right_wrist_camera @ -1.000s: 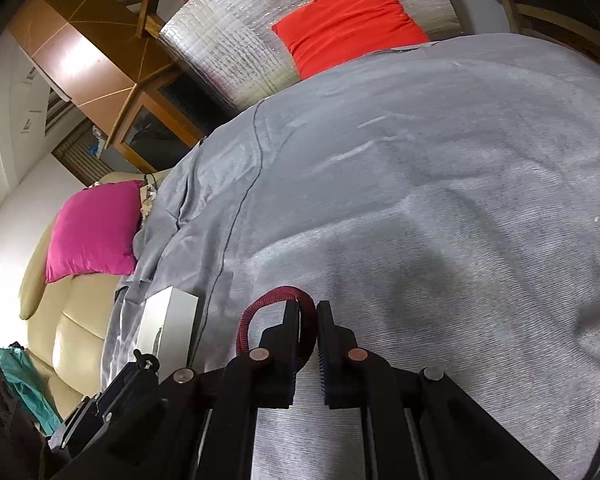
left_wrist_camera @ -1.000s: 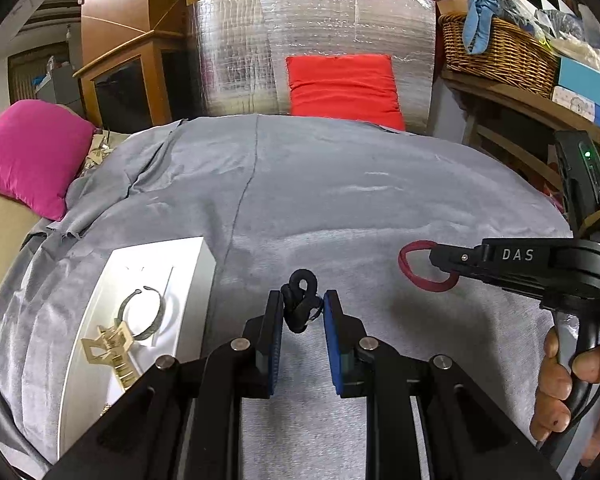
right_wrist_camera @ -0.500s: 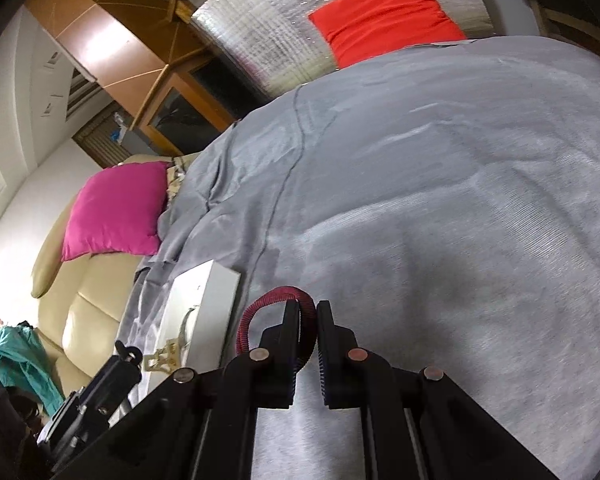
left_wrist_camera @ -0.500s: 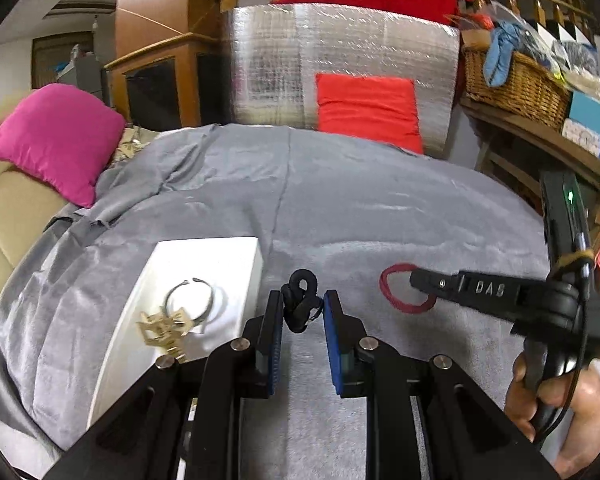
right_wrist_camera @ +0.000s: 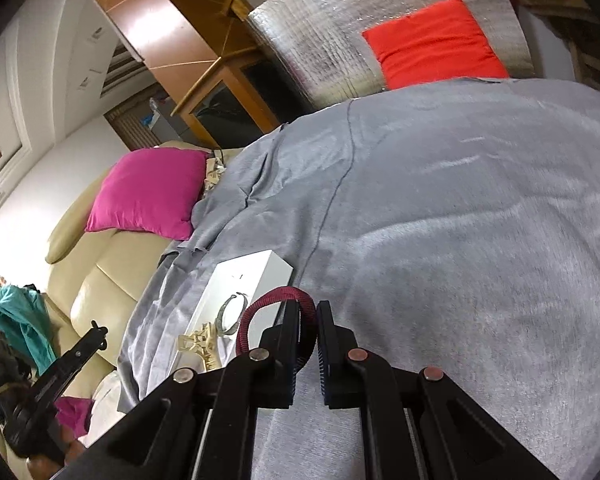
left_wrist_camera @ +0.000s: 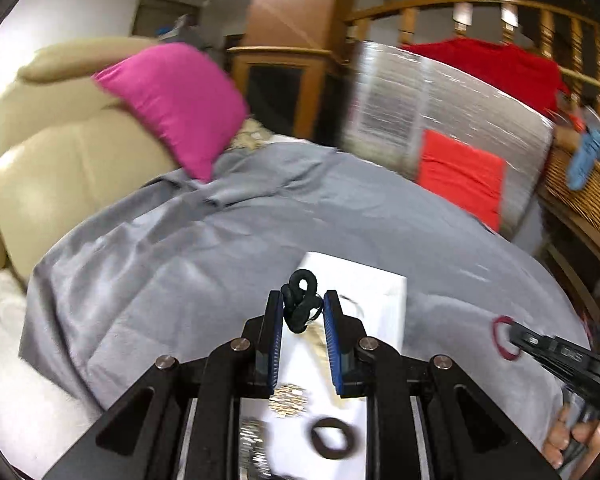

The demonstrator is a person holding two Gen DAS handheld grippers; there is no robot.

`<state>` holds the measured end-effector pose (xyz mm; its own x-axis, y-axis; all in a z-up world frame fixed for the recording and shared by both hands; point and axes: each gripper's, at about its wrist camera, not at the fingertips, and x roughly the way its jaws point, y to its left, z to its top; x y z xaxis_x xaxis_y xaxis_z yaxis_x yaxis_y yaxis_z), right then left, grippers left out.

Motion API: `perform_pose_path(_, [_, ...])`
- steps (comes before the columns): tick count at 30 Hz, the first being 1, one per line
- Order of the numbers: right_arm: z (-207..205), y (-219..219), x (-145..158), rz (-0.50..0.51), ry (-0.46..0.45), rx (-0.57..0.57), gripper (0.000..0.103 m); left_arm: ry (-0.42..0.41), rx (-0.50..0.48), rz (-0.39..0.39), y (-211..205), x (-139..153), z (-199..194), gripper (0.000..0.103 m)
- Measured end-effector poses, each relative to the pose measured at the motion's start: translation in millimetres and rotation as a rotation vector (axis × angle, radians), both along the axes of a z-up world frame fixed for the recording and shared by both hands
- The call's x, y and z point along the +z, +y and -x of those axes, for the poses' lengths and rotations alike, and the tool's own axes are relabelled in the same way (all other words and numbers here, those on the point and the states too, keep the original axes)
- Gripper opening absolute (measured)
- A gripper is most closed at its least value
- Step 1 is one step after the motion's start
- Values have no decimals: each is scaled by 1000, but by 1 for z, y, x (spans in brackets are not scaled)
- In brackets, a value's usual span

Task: Organize jewelry
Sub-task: 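Carry the black and red hair ties over the white tray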

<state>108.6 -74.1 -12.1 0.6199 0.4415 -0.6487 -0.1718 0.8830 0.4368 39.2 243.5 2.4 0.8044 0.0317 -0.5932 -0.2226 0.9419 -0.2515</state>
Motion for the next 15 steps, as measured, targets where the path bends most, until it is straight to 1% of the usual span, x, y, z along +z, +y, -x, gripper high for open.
perform_pose_path(3, [-4, 12, 0, 15, 6, 27, 10, 25, 29, 16, 18, -10, -6, 21])
perform_pose_path(5, [-10, 26, -2, 33, 17, 55, 10, 39, 19, 36, 25, -15, -8, 21])
perform_pose_path(9, [-24, 57, -4, 43, 32, 103, 10, 77, -31, 59, 23, -25, -11, 21])
perform_pose_path(15, [-57, 112, -7, 115, 39, 174, 10, 171, -127, 101, 14, -48, -23, 21])
